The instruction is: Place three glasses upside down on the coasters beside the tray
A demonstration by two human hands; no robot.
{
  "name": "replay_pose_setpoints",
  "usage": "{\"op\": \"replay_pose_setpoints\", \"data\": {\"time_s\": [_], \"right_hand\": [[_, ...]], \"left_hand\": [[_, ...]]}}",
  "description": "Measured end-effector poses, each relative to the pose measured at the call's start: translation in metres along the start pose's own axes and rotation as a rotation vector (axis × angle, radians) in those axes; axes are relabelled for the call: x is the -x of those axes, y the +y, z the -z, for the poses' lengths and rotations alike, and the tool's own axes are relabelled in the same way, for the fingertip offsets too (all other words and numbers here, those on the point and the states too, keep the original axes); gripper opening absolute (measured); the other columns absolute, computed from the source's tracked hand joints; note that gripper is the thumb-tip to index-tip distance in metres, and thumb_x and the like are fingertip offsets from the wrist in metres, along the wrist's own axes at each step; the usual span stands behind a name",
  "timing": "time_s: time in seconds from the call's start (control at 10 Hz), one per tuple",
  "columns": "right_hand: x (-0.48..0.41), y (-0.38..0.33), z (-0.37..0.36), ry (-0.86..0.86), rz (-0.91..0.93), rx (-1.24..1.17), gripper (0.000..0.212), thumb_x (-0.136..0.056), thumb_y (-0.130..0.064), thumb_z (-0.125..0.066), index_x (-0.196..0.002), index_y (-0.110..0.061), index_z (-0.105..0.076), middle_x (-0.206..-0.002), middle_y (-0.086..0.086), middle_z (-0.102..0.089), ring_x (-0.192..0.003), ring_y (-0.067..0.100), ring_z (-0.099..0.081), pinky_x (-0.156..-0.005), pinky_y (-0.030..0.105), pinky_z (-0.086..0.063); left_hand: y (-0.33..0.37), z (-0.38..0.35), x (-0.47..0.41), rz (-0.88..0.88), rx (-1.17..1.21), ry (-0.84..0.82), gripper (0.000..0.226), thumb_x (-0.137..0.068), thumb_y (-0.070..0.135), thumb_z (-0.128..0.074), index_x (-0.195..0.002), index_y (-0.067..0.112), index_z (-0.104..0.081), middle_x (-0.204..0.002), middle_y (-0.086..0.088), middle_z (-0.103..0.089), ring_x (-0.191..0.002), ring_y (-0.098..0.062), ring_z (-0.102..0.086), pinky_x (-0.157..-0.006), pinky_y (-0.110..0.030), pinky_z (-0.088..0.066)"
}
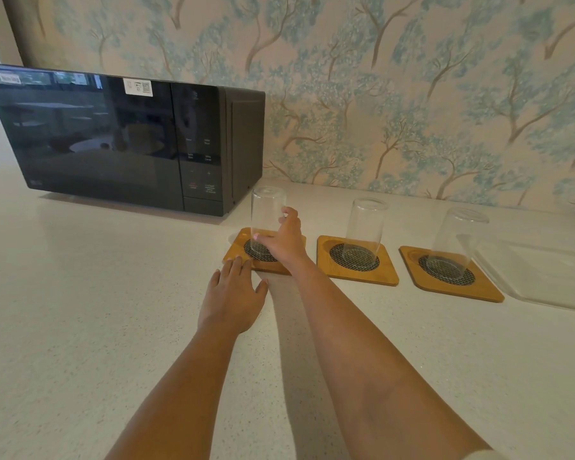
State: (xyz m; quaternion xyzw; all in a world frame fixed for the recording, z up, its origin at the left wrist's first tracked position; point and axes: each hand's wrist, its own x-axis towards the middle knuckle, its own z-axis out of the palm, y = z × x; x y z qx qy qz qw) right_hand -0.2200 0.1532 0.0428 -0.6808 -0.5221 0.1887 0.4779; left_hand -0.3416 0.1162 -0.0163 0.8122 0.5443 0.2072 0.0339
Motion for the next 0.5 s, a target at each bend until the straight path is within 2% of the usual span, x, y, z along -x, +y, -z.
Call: {"op": "replay_pose_setpoints", "data": {"time_s": [0.2,0.3,0.5], "right_hand": [[0.005,-0.001,0.0,-0.006,0.004,0.002,0.088,-0.081,-0.024,-0.076,-0.148,-0.015,-0.019,-0.151,0.011,-0.032,-0.138,0.026,-0.038,-0.109,0.033,-0.038],[0.007,0.002,0.0,-0.033,-0.018,0.015,0.098,-0.081,-0.025,-0.075,-0.153,-0.012,-0.009,-0.154,0.012,-0.028,-0.141,0.027,-0.034,-0.112,0.035,-0.035],[0.027,-0.001,0.015,-0.053,-0.091,0.062,0.094,-0.088,-0.023,-0.068,-0.154,-0.011,-0.002,-0.158,0.012,-0.024,-0.145,0.028,-0.03,-0.115,0.038,-0.032]], "left_hand": [[0.001,0.0,0.001,0.005,0.0,-0.003,0.063,-0.095,0.052,-0.026,-0.146,0.016,-0.022,-0.157,-0.005,-0.023,-0.146,-0.023,-0.017,-0.118,-0.042,-0.016],[0.001,0.001,-0.001,0.007,0.007,-0.01,0.063,-0.094,0.052,-0.027,-0.146,0.016,-0.023,-0.157,-0.005,-0.023,-0.145,-0.023,-0.017,-0.118,-0.042,-0.016],[0.003,0.003,0.001,0.008,0.011,0.003,0.064,-0.094,0.053,-0.028,-0.146,0.015,-0.022,-0.156,-0.005,-0.024,-0.145,-0.025,-0.019,-0.117,-0.043,-0.018]]}}
